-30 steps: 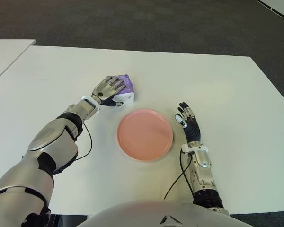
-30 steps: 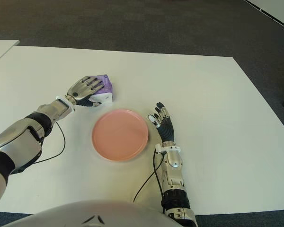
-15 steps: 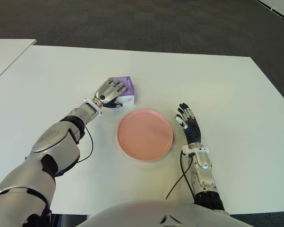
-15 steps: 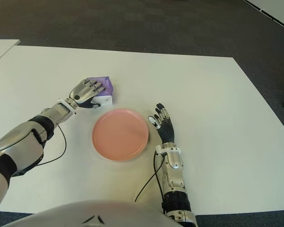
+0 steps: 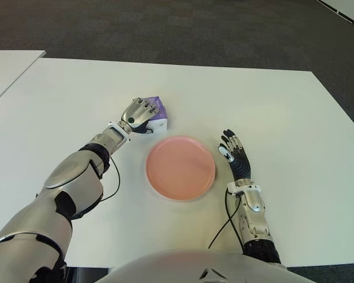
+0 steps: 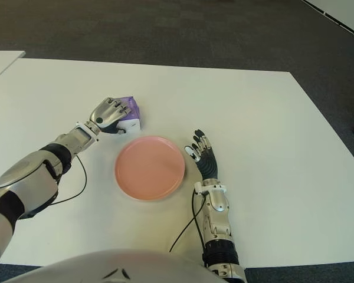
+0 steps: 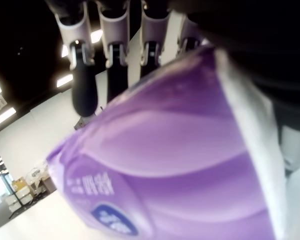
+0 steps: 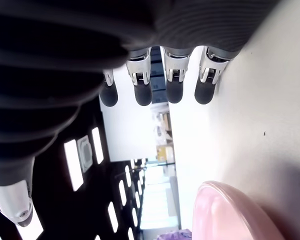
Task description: Put the tissue paper into the plate.
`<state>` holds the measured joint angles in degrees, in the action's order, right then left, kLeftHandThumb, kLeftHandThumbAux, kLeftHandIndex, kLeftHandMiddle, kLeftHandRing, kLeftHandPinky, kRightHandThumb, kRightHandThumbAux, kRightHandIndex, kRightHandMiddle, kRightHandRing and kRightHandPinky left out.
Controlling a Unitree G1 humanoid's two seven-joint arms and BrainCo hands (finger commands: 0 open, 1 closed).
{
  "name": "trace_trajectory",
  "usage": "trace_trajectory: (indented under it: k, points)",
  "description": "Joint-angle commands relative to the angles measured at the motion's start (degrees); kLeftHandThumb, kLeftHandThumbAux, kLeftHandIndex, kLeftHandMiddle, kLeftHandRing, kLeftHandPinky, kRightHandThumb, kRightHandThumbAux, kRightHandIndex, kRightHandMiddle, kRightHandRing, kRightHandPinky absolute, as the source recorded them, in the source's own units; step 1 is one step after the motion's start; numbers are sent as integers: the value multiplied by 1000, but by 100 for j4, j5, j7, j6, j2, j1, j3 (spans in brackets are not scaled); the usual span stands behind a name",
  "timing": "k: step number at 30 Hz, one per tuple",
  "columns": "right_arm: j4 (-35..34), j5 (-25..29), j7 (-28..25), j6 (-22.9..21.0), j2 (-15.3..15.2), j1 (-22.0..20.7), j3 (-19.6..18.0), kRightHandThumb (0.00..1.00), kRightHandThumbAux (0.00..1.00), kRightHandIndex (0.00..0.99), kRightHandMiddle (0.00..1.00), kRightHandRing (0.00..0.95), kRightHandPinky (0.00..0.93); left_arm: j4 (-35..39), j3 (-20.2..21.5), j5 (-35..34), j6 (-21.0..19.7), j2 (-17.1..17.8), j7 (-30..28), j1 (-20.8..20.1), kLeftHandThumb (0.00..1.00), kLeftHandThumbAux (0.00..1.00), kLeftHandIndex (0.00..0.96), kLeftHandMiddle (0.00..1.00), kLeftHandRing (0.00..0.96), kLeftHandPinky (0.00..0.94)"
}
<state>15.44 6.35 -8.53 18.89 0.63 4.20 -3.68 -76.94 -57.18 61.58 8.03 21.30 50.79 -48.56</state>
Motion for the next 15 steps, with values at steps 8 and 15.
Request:
trace_trajectory:
  k: [8,15]
  points:
    - [180,70,-16,-282,-28,205,-33,447,573,77,58,13,17,-223,828,-856,519,-316,-307,867,948,653,380,508,535,798]
    - [243,48,1,-232,-36,172,-38,447,569,83,63,12,12,-27,2111,-2062,1745,-343,159,752,865,667,394,535,797,813]
